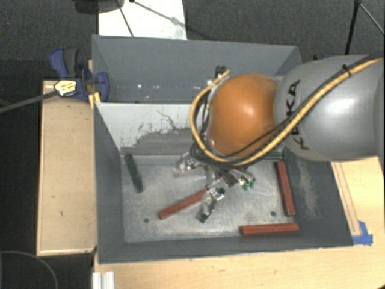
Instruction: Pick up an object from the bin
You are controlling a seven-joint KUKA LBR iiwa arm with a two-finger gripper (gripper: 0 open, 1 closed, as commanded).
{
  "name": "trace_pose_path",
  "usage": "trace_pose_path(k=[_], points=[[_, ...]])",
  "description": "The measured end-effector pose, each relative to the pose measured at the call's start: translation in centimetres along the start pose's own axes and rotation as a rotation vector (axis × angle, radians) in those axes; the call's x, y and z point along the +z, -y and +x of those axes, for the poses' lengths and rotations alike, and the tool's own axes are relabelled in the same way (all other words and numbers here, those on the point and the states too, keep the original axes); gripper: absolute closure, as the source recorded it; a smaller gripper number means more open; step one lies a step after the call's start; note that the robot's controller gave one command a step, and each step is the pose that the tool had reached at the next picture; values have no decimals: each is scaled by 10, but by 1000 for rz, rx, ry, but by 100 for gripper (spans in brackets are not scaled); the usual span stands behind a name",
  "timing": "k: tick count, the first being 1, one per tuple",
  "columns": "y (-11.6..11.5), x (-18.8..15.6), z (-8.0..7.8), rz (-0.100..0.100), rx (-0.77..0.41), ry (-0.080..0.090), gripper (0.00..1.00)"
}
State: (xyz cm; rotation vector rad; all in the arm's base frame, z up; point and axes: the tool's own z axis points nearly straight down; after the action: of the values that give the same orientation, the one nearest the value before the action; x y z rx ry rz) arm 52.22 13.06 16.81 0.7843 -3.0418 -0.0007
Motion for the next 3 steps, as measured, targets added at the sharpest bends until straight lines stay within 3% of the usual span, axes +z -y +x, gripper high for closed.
trace_pose_path(k=[1,2,3], points=[[0,-1,-1,0,2,3,0],[-9,94,-5,0,-88,4,100],[-9,94,-5,0,-87,4,100]])
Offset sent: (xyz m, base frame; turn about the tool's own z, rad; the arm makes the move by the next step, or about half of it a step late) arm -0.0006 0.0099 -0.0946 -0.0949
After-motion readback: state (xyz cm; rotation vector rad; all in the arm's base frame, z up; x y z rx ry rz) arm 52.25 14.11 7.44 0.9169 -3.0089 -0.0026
